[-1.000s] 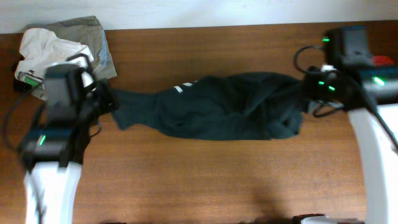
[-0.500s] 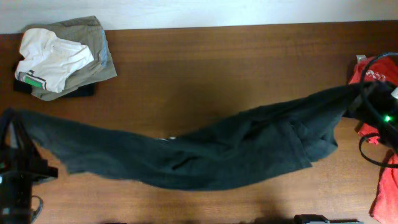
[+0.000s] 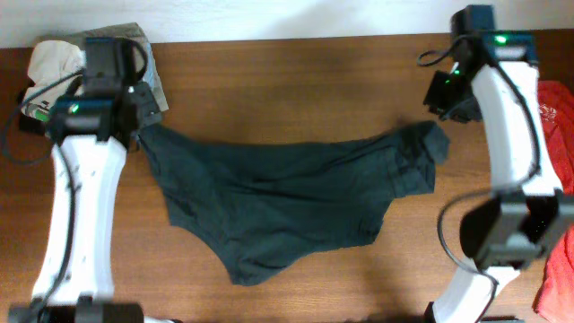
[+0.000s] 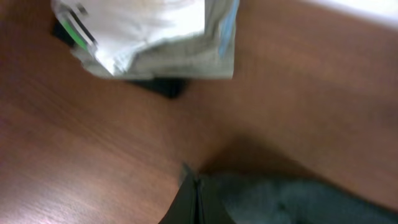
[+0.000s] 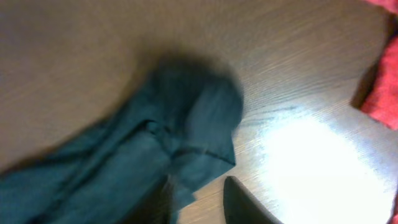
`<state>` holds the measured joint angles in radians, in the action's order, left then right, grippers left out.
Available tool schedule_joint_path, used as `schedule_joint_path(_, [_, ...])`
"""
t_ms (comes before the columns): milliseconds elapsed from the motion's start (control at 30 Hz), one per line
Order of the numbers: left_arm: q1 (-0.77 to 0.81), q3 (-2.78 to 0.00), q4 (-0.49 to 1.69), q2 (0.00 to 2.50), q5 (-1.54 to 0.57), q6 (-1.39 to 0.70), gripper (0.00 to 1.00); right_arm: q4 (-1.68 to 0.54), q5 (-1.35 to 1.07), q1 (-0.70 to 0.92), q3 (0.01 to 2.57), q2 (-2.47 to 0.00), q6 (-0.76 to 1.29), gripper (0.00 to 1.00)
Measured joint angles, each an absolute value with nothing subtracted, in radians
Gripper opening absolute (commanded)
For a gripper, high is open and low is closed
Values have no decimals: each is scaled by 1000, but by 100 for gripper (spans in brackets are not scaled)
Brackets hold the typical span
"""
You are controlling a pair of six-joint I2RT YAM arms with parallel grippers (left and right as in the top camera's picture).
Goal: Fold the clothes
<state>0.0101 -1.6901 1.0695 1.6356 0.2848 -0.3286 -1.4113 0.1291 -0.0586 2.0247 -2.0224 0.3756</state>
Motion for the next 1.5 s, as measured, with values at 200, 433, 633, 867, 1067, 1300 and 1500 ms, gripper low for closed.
schedule_joint_path(200, [10,-1690,1081,1809,245,-329,1,-1414,52,-67,2024,-2080,326,70])
schedule_joint_path(433, [10,-1691,1087,1811,232,-329,1,-1259,-103,-17,1863,-2081,196,61])
schedule_joint_path(633, [10,-1691,1101,1811,231,-329,1,-1051,-118,34,1663,-2083,186,57])
schedule_joint_path(867, [10,-1691,1108,1811,232,-329,1,-990,-95,34,1600,-2083,187,57])
schedule_joint_path(1067, [10,-1691,1107,1811,232,-329,1,-965,-84,34,1600,-2136,190,38])
schedule_joint_path(1300, [10,-1691,1104,1811,232,-329,1,-942,-80,33,1600,-2144,225,4])
schedule_joint_path(1500, [10,-1694,1096,1737,189,-329,1,-1250,-90,-22,1879,-2120,274,4])
